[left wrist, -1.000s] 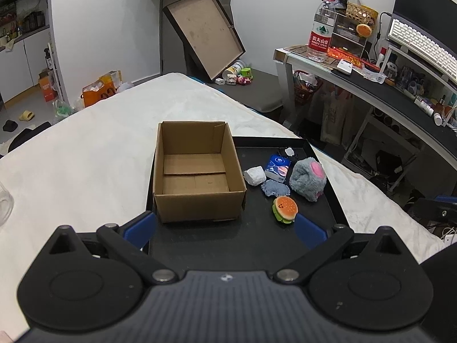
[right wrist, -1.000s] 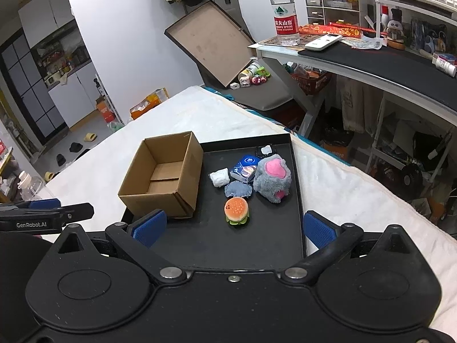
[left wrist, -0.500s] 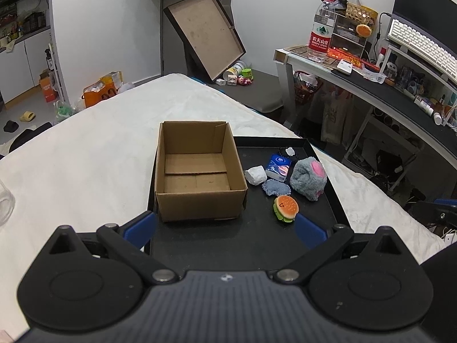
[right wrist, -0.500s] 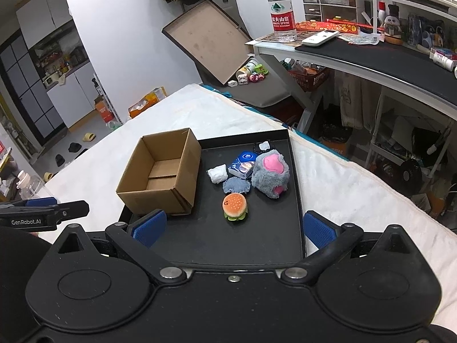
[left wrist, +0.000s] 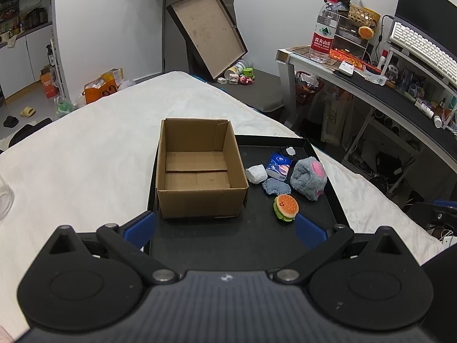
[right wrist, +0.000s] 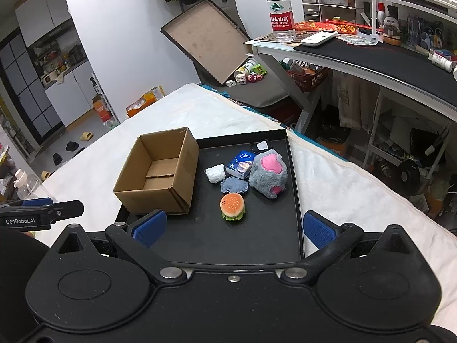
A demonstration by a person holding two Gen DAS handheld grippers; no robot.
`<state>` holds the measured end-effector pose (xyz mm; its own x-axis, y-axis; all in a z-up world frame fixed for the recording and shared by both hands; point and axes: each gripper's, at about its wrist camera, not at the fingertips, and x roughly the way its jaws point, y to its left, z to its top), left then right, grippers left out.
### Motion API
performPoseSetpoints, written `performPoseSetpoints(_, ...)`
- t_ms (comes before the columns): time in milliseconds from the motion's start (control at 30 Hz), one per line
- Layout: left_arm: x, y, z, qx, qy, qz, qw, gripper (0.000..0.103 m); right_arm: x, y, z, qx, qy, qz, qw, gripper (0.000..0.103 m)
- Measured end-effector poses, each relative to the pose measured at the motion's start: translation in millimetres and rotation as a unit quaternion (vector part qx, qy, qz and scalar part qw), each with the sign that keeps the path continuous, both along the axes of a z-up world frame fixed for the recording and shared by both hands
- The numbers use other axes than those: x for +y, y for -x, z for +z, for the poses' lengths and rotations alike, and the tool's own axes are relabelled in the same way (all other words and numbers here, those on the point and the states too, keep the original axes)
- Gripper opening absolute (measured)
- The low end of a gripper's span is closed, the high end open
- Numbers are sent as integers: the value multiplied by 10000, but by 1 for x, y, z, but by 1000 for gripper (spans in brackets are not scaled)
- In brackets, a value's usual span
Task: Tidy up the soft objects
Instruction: 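Move the right tool toward the grey plush on the tray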
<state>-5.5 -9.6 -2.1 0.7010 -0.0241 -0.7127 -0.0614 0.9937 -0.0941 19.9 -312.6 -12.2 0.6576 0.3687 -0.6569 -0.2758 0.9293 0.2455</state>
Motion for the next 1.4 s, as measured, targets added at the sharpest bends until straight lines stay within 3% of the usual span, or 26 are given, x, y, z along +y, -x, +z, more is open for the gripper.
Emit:
performPoseSetpoints(1200,9,-3,-17,167,53,-115,9998,103,0,-4,-14,152,113,-31,9998,103)
performPoseSetpoints(1400,21,-10,-27,229,83,-3,9997,103,3,-8,-18,-69,350,-32,9994,103)
